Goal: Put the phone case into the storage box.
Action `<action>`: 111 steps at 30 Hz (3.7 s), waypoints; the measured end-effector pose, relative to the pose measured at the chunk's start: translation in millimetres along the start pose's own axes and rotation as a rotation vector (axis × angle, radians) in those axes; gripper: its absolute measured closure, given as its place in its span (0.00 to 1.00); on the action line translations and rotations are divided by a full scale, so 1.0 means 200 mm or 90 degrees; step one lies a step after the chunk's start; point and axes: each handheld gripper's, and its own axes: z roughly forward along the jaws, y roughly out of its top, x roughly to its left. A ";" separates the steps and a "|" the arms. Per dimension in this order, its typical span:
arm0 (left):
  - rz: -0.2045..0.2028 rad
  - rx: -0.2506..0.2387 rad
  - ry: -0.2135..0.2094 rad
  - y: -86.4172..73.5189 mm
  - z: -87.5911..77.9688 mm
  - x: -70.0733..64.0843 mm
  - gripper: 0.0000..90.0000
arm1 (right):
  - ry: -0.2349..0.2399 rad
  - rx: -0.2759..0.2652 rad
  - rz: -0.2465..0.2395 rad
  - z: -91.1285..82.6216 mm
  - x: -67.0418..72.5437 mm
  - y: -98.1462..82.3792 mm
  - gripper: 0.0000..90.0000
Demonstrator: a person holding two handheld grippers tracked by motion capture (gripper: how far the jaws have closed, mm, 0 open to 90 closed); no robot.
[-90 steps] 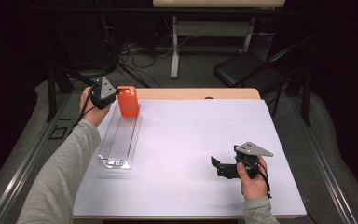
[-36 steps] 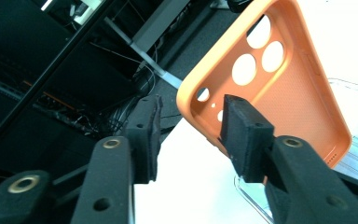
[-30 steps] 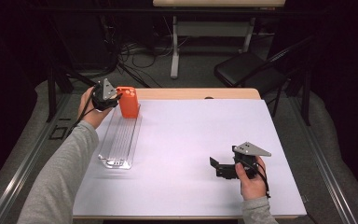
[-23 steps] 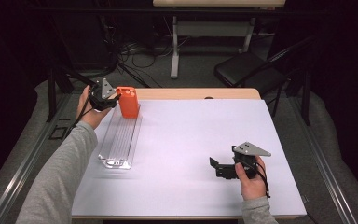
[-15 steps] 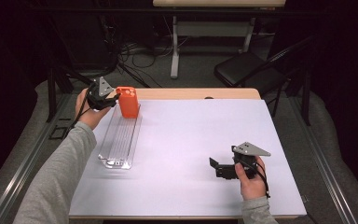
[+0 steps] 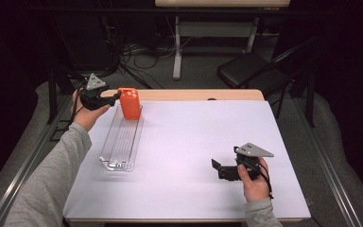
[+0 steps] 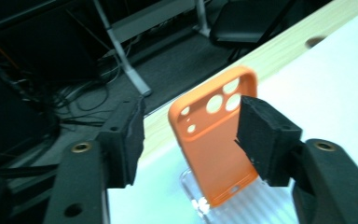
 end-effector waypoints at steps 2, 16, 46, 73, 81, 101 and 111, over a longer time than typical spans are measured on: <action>-0.003 -0.001 -0.002 0.00 -0.01 0.00 0.42 | 0.001 0.000 -0.001 0.00 0.00 0.00 0.01; -0.055 0.020 -0.041 0.02 -0.05 -0.01 0.29 | 0.001 0.001 -0.005 0.01 0.01 0.01 0.01; -0.156 -0.032 -0.134 0.10 -0.23 -0.10 0.05 | 0.014 -0.007 -0.013 0.02 0.00 0.00 0.01; -0.100 -0.012 -0.186 0.07 -0.44 -0.34 0.05 | 0.026 -0.004 -0.028 -0.04 0.02 0.04 0.00; -0.108 -0.013 -0.181 -0.01 -0.51 -0.40 0.05 | 0.025 -0.001 -0.034 -0.05 0.02 0.03 0.00; -0.122 -0.050 -0.175 -0.34 -0.61 -0.52 0.05 | 0.000 0.010 -0.043 -0.12 -0.01 -0.05 0.00; -0.146 -0.072 -0.182 -0.48 -0.66 -0.55 0.05 | -0.005 0.002 -0.044 -0.17 -0.02 -0.09 0.00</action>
